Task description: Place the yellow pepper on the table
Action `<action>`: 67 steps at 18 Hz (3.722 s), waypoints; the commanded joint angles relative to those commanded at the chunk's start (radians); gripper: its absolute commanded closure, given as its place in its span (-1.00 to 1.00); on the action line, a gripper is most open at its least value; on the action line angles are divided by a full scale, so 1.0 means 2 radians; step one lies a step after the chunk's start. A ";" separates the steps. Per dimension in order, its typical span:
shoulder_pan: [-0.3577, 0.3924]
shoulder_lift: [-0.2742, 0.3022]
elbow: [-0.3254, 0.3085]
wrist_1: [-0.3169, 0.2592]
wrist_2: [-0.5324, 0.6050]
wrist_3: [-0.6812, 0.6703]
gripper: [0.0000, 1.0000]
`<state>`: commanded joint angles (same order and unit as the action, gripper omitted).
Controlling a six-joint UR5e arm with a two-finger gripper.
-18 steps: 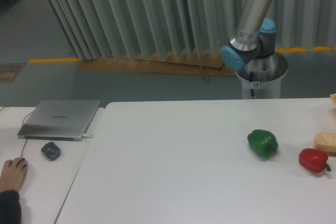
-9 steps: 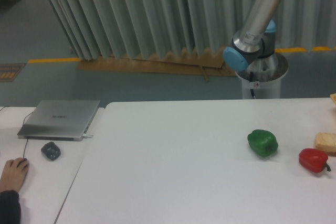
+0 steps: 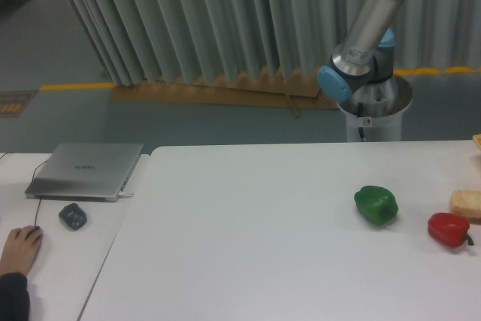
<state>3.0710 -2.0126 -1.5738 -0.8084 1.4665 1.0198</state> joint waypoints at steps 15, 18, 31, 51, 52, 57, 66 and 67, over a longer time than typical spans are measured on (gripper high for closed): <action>0.058 0.068 -0.097 -0.001 -0.010 0.014 -1.00; 0.054 0.063 -0.091 -0.001 -0.010 0.008 -1.00; 0.034 0.031 -0.072 0.000 -0.008 0.000 -0.45; -0.021 0.112 -0.064 -0.065 -0.005 -0.014 0.04; -0.028 0.123 -0.064 -0.080 -0.005 -0.014 0.05; -0.093 0.170 -0.066 -0.121 0.020 -0.017 0.11; -0.288 0.131 -0.063 -0.114 0.164 -0.110 0.11; -0.305 0.123 -0.062 -0.114 0.170 -0.124 0.11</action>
<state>2.4608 -1.7670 -1.6981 -1.0355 1.8069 0.7719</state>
